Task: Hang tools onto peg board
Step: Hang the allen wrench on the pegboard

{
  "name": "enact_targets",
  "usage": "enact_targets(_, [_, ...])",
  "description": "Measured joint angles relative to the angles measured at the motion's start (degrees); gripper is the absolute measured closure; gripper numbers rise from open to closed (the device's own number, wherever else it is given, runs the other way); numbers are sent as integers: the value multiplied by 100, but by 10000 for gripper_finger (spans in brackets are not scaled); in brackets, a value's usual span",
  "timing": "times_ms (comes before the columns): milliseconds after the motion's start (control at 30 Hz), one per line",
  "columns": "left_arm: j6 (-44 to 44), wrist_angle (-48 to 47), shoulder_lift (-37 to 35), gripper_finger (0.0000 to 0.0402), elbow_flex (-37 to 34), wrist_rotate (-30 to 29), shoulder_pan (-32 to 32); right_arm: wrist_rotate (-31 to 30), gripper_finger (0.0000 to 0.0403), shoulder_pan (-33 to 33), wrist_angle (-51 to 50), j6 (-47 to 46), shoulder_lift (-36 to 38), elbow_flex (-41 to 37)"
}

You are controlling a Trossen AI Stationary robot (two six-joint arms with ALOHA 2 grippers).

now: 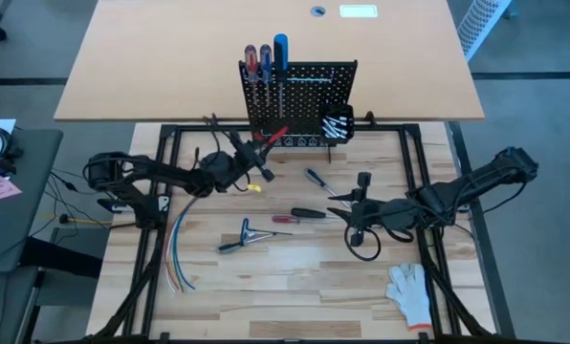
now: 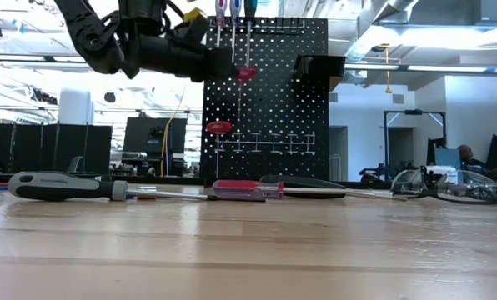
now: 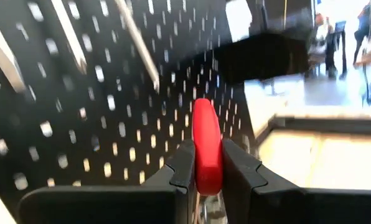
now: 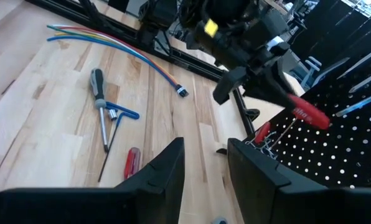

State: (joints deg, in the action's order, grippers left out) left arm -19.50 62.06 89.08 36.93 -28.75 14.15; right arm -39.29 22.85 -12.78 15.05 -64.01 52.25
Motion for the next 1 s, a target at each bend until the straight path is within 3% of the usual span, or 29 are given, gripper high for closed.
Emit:
enact_targets(133, [320, -551, 7, 363, -1, 21, 192, 0, 275, 0, 18, 0, 0, 0])
enact_targets(267, [549, -572, 7, 363, -1, 449, 332, 2, 275, 0, 53, -1, 0, 0])
enact_targets(533, [1077, -787, 7, 356, -1, 547, 608, 2, 275, 0, 54, -2, 0, 0])
enact_targets(1000, [1187, -827, 7, 355, -3, 937, 761, 4, 275, 0, 83, -2, 0, 0])
